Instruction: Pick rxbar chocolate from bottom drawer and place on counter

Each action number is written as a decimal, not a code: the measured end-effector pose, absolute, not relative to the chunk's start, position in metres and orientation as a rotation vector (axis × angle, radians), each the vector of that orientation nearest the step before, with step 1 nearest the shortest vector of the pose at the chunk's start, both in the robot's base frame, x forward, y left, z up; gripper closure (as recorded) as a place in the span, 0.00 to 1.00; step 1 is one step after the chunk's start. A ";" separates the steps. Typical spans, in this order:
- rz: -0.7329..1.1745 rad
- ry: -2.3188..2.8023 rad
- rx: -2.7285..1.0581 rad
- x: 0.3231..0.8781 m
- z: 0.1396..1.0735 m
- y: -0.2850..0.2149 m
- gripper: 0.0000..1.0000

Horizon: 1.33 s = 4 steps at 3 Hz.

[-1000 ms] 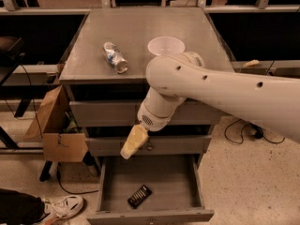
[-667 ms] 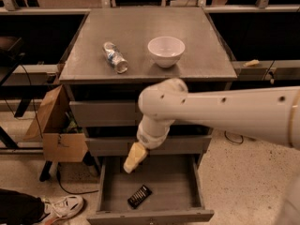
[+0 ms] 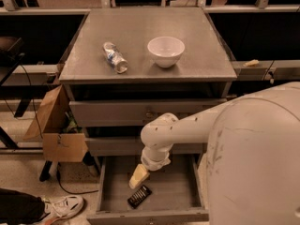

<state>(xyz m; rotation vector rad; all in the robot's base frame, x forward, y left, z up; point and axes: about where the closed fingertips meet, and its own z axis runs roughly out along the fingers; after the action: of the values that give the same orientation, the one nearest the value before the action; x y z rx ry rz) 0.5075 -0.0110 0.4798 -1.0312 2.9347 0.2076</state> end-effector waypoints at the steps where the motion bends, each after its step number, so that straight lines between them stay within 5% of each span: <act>1: 0.210 2.929 -1.012 0.506 0.479 -0.011 0.00; 4: 0.570 2.941 -0.556 0.550 0.318 0.059 0.00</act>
Offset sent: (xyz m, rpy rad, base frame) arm 0.0218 0.0566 -0.0907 0.1954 0.0117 -0.0761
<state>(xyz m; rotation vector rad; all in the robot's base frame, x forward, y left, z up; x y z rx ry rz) 0.5496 0.0591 0.3184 -0.5556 2.9408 0.5698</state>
